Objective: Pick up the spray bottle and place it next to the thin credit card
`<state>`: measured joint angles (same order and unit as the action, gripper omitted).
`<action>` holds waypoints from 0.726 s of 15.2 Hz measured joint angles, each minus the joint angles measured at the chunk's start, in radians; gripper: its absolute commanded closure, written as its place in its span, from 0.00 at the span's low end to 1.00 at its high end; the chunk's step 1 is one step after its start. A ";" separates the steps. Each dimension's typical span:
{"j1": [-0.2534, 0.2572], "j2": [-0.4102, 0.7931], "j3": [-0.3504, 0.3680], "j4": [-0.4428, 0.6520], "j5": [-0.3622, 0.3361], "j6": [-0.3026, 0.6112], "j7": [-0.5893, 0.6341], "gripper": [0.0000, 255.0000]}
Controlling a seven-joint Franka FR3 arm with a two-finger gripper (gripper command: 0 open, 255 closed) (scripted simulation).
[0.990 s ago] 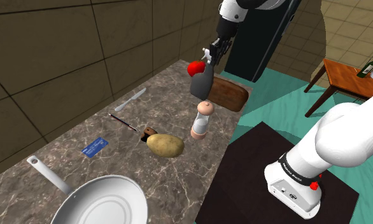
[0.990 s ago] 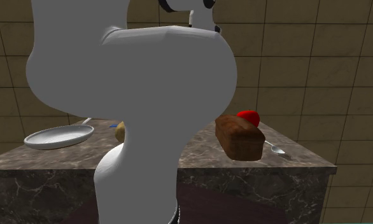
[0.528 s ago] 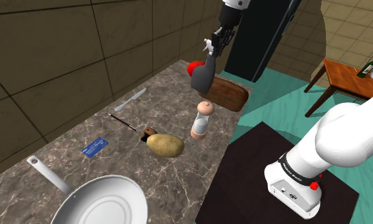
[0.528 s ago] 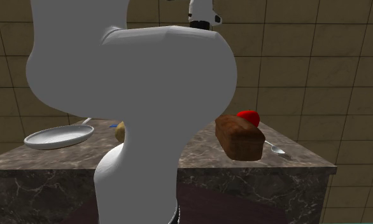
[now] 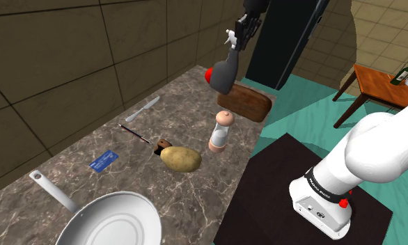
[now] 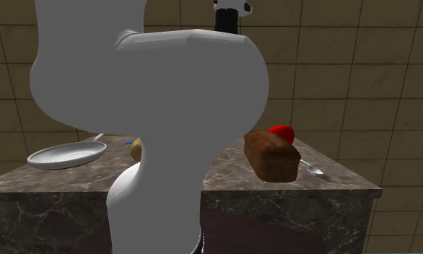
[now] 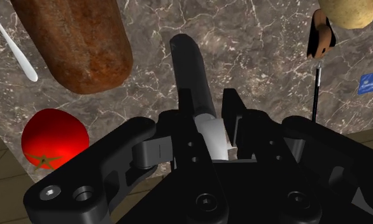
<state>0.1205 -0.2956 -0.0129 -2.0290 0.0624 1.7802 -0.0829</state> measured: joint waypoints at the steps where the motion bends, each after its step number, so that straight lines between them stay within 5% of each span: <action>1: 0.000 0.001 -0.001 0.013 0.000 -0.012 -0.001 1.00; 11: -0.001 0.021 -0.002 0.168 -0.001 -0.147 0.006 1.00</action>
<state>0.1198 -0.2746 -0.0152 -1.8612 0.0609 1.6335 -0.0766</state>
